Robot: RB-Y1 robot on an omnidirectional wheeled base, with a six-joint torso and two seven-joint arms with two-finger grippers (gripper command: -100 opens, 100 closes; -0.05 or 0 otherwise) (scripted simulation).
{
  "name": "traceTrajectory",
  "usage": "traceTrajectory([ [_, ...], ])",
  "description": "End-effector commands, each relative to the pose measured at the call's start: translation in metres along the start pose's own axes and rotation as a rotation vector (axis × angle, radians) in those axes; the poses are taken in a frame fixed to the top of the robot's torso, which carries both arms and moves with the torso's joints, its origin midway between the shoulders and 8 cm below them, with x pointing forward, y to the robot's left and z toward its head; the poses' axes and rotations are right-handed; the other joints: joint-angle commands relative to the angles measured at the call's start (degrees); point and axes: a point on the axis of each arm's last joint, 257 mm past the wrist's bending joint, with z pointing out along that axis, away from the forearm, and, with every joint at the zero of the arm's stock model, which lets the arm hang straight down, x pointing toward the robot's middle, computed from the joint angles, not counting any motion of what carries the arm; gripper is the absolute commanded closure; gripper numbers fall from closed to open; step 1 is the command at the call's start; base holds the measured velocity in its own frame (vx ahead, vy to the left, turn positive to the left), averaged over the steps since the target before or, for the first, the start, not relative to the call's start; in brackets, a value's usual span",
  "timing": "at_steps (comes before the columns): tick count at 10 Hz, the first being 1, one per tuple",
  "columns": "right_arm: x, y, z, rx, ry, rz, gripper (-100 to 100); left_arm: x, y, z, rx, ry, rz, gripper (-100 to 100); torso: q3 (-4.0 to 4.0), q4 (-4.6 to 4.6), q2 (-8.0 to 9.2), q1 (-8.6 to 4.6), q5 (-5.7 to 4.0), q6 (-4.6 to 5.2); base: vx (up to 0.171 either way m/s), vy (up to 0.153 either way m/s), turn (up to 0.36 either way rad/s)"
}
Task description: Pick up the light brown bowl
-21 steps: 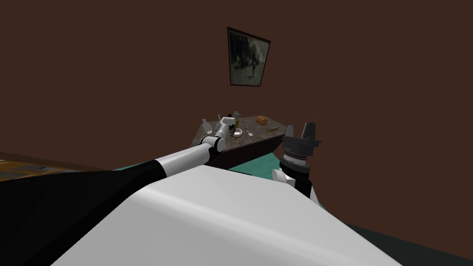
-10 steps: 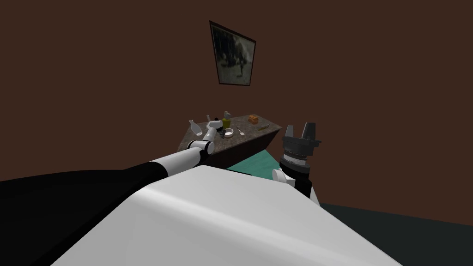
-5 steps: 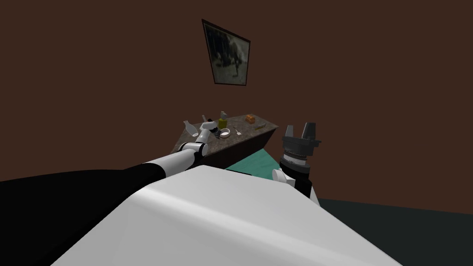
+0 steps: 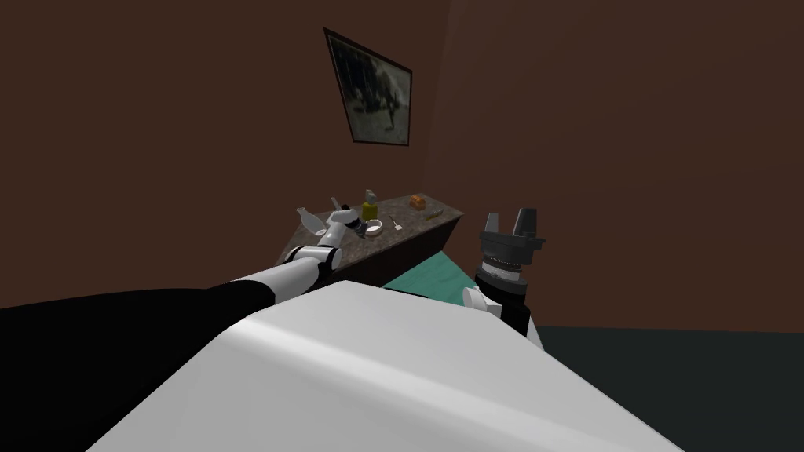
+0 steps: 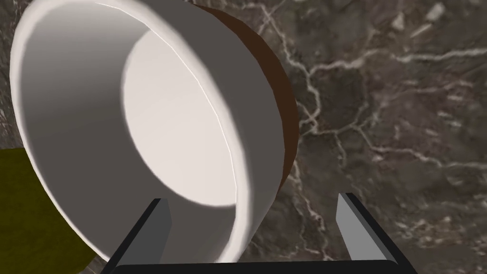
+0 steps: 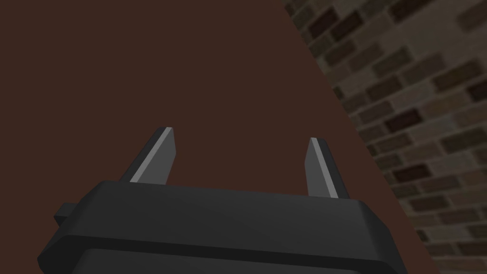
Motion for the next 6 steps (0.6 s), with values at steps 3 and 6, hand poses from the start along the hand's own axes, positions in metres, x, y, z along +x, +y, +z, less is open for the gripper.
traceTrajectory([
  [3,0.000,0.000,0.000,0.000,0.000,0.000,0,-0.034,0.010,-0.013,0.007,-0.002,-0.032,-100,0.07,0.03,0.13,0.16,0.02,-0.08,0.008,-0.056,-0.023],
  [6,0.000,0.000,0.000,0.000,0.000,0.000,0,-0.077,0.029,-0.027,0.007,-0.031,-0.043,-100,0.03,0.02,0.06,0.05,0.00,-0.06,0.025,-0.075,-0.120],
])
